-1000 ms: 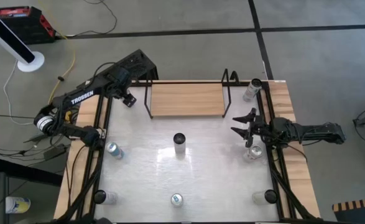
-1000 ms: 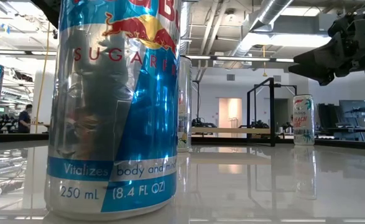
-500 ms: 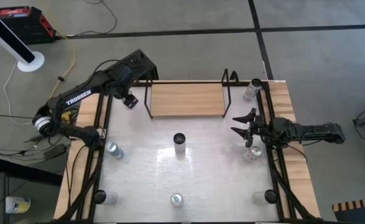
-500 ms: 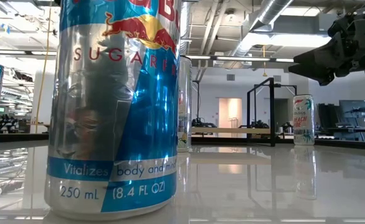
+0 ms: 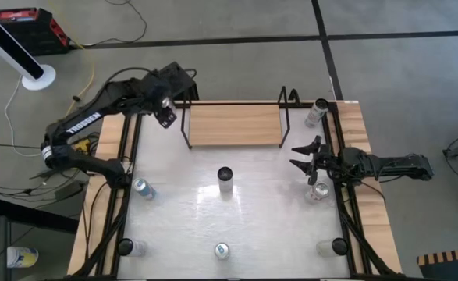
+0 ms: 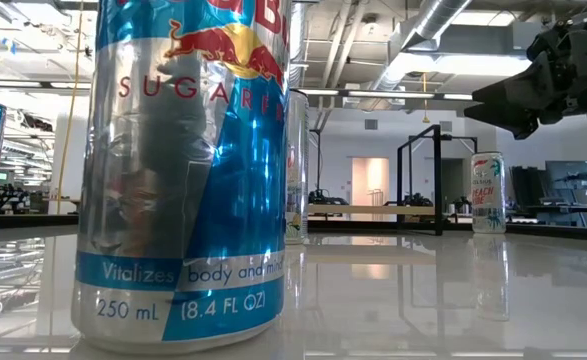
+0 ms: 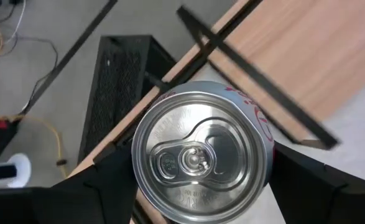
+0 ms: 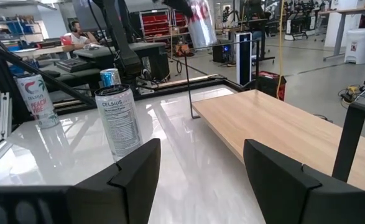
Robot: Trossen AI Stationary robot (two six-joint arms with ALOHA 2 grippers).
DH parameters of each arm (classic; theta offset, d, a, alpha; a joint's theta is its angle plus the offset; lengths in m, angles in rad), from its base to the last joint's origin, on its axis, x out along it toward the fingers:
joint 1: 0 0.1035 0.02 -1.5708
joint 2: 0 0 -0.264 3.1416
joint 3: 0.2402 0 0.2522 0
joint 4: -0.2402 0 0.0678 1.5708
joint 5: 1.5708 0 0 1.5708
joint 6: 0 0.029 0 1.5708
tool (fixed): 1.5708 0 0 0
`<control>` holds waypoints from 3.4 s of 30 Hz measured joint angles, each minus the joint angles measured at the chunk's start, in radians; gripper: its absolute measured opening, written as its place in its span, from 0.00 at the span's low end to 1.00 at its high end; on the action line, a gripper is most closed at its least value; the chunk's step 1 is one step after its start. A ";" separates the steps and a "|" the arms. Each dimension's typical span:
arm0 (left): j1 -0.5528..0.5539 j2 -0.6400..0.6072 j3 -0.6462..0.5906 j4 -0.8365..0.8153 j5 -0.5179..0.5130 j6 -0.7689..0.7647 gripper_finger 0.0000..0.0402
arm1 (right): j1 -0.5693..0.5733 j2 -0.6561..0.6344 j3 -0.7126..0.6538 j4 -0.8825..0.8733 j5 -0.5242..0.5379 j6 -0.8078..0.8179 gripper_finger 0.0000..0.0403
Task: Place canned beverage on shelf
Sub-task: Put the top right red-silver soda can on the shelf
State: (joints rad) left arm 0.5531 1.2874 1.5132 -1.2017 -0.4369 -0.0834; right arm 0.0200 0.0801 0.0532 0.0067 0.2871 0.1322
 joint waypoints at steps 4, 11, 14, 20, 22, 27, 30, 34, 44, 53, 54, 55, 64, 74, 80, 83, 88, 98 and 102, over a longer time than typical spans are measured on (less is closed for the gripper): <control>-0.036 0.004 0.068 0.072 0.002 0.027 0.69 | 0.000 0.000 0.000 0.000 0.000 0.000 0.63; -0.065 0.051 0.081 0.275 0.070 0.121 0.70 | 0.000 0.000 0.000 0.002 0.000 0.002 0.63; -0.066 0.120 0.081 0.303 0.128 0.156 0.70 | 0.000 0.000 0.000 0.007 -0.001 0.002 0.63; -0.056 0.318 0.155 0.284 0.168 0.237 0.71 | 0.000 0.000 0.000 0.016 -0.001 0.028 0.63; -0.048 0.384 0.206 0.242 0.178 0.248 0.71 | 0.000 0.000 0.000 0.015 -0.001 0.041 0.63; -0.040 0.515 0.320 0.074 0.252 0.257 0.71 | 0.000 0.000 0.000 0.001 -0.002 0.055 0.63; -0.041 0.544 0.328 0.054 0.265 0.279 0.71 | 0.000 0.000 0.000 -0.002 -0.002 0.055 0.63; -0.025 0.567 0.329 0.069 0.277 0.277 0.71 | 0.000 0.000 0.000 -0.002 -0.002 0.054 0.63; 0.012 0.596 0.286 0.094 0.333 0.239 0.71 | 0.000 0.000 0.000 -0.003 -0.034 0.054 0.63; 0.009 0.597 0.248 0.126 0.339 0.263 0.72 | 0.000 0.000 0.000 -0.016 -0.038 0.053 0.63; 0.010 0.598 0.248 0.123 0.343 0.263 0.72 | 0.000 0.000 0.000 -0.016 -0.038 0.053 0.63; 0.010 0.598 0.248 0.125 0.344 0.264 0.73 | 0.000 0.000 0.000 -0.016 -0.038 0.053 0.63; -0.006 0.597 0.249 0.156 0.346 0.273 0.87 | 0.000 0.000 0.000 -0.021 -0.038 0.053 0.63; -0.010 0.596 0.279 0.143 0.312 0.292 0.89 | 0.000 0.000 0.000 -0.023 -0.037 0.053 0.63; -0.010 0.596 0.379 0.083 0.290 0.302 0.89 | 0.000 0.000 0.000 -0.023 -0.037 0.053 0.63; -0.011 0.595 0.431 0.053 0.295 0.298 0.89 | 0.000 0.000 0.000 -0.023 -0.037 0.053 0.63; -0.040 0.593 0.469 0.051 0.397 0.314 0.88 | 0.000 0.000 0.000 -0.023 -0.036 0.053 0.63; -0.151 0.594 0.414 0.069 0.425 0.432 0.55 | 0.000 0.000 0.000 -0.023 -0.036 0.051 0.63; -0.151 0.594 0.413 0.070 0.433 0.439 0.26 | 0.000 0.000 0.000 -0.023 -0.035 0.051 0.63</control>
State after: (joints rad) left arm 0.4026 1.8816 1.9259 -1.1314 -0.0039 0.3561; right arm 0.0200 0.0803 0.0528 -0.0158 0.2516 0.1837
